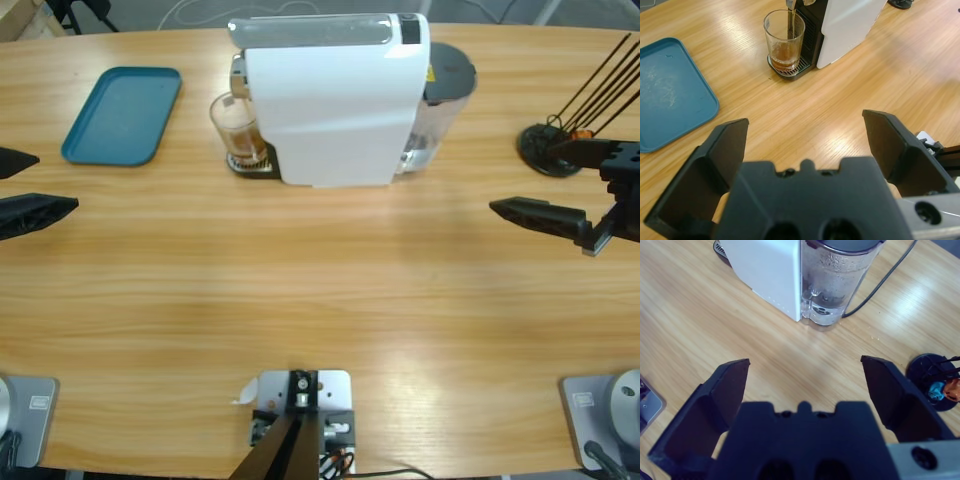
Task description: Pour coffee
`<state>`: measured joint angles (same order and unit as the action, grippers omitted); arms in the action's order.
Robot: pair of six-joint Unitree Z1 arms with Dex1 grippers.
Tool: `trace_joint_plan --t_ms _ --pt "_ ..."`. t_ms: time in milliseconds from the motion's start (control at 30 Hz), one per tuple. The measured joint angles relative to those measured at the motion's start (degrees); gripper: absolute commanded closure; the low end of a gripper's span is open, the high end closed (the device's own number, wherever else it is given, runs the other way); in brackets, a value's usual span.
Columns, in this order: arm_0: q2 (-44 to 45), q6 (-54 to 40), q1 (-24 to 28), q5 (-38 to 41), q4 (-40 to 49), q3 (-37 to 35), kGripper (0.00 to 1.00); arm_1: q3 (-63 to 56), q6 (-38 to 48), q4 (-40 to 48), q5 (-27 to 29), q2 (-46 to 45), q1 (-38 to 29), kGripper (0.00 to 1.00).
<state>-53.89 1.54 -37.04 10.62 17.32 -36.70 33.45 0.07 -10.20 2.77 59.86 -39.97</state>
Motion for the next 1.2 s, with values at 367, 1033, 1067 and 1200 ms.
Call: trace_joint_plan --t_ms 367,1033,1067,1200 --pt "-0.32 0.00 0.00 0.02 -0.07 0.00 0.000 0.00 0.42 0.22 0.00 0.14 -0.40 0.000" --pt "2.77 -3.21 -0.01 2.06 -1.88 3.27 0.000 0.00 0.83 0.22 0.00 0.22 -0.88 0.000" --pt "3.79 -3.40 -0.01 2.17 -2.05 3.85 0.000 0.00 0.83 0.22 0.00 0.29 -0.88 0.000" --pt "5.37 -3.47 -0.01 2.20 -2.28 4.65 0.000 0.00 0.83 0.22 0.00 0.50 -0.89 0.000"
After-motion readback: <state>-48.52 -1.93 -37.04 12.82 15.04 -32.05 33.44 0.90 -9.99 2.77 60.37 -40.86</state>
